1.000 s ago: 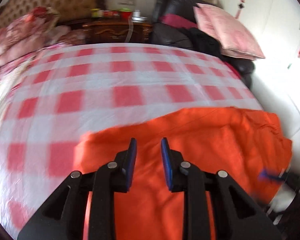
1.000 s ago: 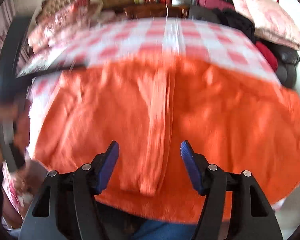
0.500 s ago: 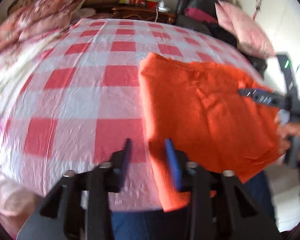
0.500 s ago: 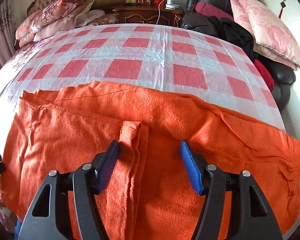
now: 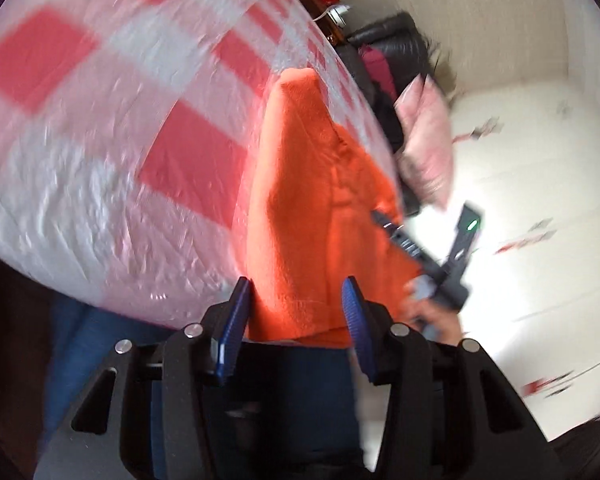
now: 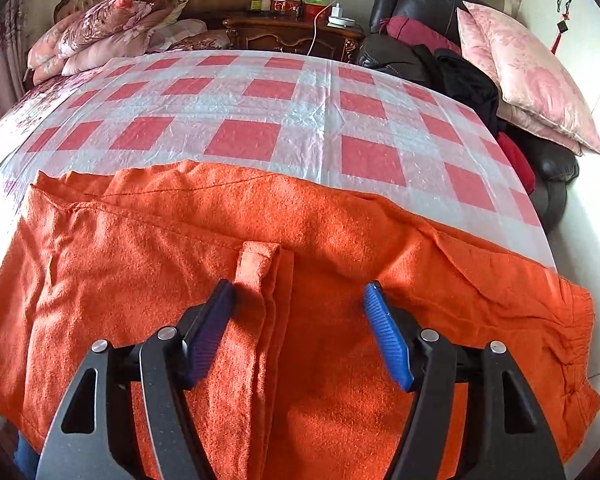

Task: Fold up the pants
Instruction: 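Grasp the pants edge with the left tool and lift it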

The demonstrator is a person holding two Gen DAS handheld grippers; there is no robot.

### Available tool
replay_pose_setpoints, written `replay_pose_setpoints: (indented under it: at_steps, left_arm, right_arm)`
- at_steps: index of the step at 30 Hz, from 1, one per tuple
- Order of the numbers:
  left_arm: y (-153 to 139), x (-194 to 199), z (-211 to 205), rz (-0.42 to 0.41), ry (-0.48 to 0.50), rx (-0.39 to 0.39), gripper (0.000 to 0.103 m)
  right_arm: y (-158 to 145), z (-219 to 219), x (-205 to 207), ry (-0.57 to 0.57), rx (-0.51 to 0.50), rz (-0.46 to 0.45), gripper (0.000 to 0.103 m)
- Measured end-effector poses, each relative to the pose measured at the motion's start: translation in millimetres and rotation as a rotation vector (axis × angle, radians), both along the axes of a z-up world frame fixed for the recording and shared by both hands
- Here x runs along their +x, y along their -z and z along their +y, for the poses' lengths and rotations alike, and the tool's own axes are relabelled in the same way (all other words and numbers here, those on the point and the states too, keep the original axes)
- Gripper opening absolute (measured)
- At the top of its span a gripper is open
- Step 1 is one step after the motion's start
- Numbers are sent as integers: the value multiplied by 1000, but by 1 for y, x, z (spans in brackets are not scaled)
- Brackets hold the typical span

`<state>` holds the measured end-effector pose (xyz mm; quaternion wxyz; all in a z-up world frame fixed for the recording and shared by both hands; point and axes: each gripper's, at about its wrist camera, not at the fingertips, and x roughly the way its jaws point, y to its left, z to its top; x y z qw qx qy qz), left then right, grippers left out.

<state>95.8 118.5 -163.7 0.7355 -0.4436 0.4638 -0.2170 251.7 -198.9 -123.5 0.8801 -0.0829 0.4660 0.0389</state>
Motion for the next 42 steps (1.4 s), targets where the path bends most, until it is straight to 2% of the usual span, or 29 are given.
replay_pose_setpoints:
  at_steps: [1, 5, 9, 12, 16, 19, 21, 22, 23, 25, 28, 30, 31, 37, 42]
  left_arm:
    - [4, 1, 2, 9, -8, -35, 41]
    - [13, 3, 9, 23, -44, -161, 41]
    - [18, 11, 5, 42, -69, -225, 41]
    - [18, 8, 3, 42, -71, -231, 44]
    - [23, 5, 2, 68, -86, -234, 44]
    - [17, 9, -4, 58, -75, -180, 44]
    - [9, 12, -9, 49, -60, -87, 32]
    - [6, 15, -9, 42, -57, -45, 11]
    - [0, 17, -8, 30, -54, 11, 8]
    - [-12, 23, -2, -15, -48, 67, 7]
    - [-35, 31, 6, -85, -39, 183, 6]
    - [-44, 35, 16, -109, -53, 220, 6]
    - [-44, 36, 21, -102, -65, 228, 6]
    - [-29, 23, 55, -43, -138, 234, 6]
    - [-46, 15, 41, -117, -104, 380, 6]
  right_arm:
    - [0, 0, 0, 0, -3, 0, 66]
    - [0, 0, 2, 6, -3, 5, 67]
    - [-10, -2, -6, 54, 12, 27, 67]
    - [-31, 6, -34, -42, 124, 11, 67]
    - [-28, 39, -67, -206, 96, 52, 62]
    - [-6, 51, -72, -219, 18, 118, 60]
    - [-4, 49, -76, -213, 28, 104, 60]
    - [-5, 49, -75, -210, 31, 114, 61]
    - [-6, 50, -73, -210, 26, 123, 61]
    - [-13, 52, -67, -195, 34, 141, 61]
    - [-33, 64, -57, -210, 105, 126, 63]
    - [-48, 86, -45, -238, 102, 107, 70]
    - [-53, 96, -39, -253, 109, 113, 70]
    - [-57, 158, 6, -288, 189, 267, 71]
    - [-41, 218, 24, -323, 221, 421, 70]
